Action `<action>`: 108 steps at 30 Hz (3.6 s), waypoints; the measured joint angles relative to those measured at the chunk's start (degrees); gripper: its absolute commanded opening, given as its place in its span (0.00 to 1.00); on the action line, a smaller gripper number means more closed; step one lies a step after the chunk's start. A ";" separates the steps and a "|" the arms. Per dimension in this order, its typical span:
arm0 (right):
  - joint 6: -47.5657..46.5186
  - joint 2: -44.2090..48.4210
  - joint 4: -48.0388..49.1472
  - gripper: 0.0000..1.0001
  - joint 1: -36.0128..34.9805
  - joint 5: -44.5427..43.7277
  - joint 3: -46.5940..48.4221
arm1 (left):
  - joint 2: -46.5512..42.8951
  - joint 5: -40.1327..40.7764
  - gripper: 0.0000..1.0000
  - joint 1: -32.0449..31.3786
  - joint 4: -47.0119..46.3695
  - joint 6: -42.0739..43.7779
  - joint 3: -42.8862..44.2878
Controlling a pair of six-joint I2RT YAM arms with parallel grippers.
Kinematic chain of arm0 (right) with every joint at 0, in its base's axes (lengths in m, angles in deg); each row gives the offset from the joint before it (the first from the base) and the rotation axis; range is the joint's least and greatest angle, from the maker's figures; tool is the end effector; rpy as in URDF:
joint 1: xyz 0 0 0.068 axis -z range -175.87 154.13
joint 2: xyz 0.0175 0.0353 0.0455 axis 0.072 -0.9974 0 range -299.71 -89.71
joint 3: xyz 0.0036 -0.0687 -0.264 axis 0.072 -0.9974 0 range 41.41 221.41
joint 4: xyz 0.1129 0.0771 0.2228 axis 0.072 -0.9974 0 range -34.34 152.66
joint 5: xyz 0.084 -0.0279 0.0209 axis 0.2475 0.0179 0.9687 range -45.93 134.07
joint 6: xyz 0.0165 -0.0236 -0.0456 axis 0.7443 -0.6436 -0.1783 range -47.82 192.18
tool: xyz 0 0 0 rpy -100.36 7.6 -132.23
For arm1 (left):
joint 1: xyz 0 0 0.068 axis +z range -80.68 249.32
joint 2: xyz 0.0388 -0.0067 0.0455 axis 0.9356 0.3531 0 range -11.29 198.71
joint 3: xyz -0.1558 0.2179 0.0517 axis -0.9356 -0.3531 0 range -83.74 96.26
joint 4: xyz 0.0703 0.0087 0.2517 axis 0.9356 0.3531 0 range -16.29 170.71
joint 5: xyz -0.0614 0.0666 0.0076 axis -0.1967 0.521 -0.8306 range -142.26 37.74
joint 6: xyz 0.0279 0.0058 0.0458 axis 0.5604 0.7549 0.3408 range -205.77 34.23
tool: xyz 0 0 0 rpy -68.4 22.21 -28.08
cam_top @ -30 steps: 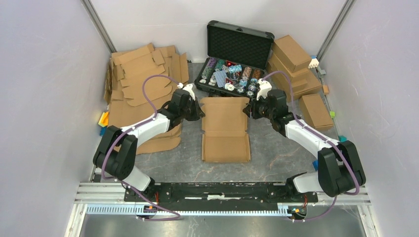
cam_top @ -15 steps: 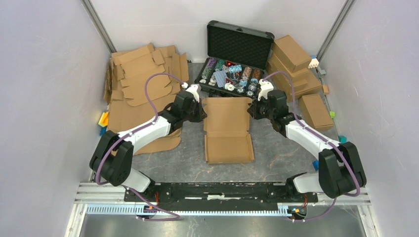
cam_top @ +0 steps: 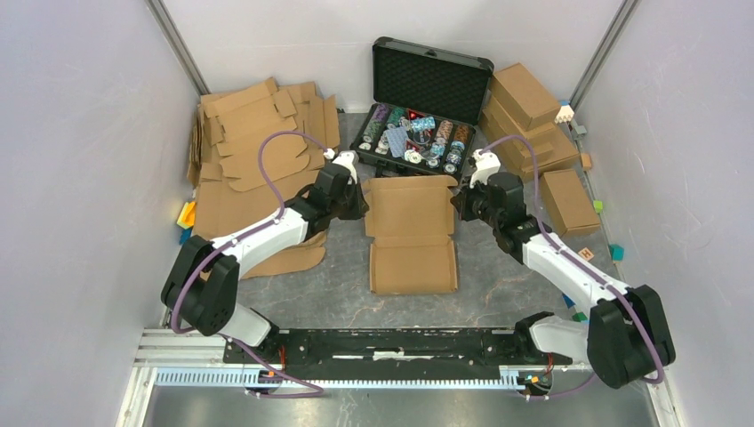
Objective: Fold the paper box
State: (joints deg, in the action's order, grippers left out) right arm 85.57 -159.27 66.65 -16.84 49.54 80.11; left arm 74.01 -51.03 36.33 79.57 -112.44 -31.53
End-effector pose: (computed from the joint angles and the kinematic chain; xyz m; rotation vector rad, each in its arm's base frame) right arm 0.2476 0.0986 0.2373 -0.1973 2.0611 0.4700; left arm 0.2701 -0.1745 0.2242 0.1155 2.3029 -0.5262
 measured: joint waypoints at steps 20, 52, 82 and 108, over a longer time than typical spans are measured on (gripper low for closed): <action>1.57 2.64 9.94 0.00 -3.58 -9.55 -4.74 | -0.63 0.52 0.08 -1.66 -4.28 -1.11 1.14; -3.02 12.13 39.32 0.00 -16.37 -31.32 -28.68 | -4.66 12.79 0.02 -14.73 -30.93 2.47 -16.68; -1.01 18.86 32.00 0.04 -20.57 -36.00 -30.27 | -5.09 15.45 0.41 -17.92 -20.96 -6.95 -13.31; 3.56 28.09 0.11 0.98 -20.94 -26.25 -21.77 | -8.96 7.34 0.57 -15.23 -17.35 -5.35 -14.16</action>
State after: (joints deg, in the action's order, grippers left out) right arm 89.13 -131.18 66.76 -37.78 23.29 58.34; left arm 65.05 -43.69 21.09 62.22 -117.80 -45.70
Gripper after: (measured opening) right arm 0.979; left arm 0.526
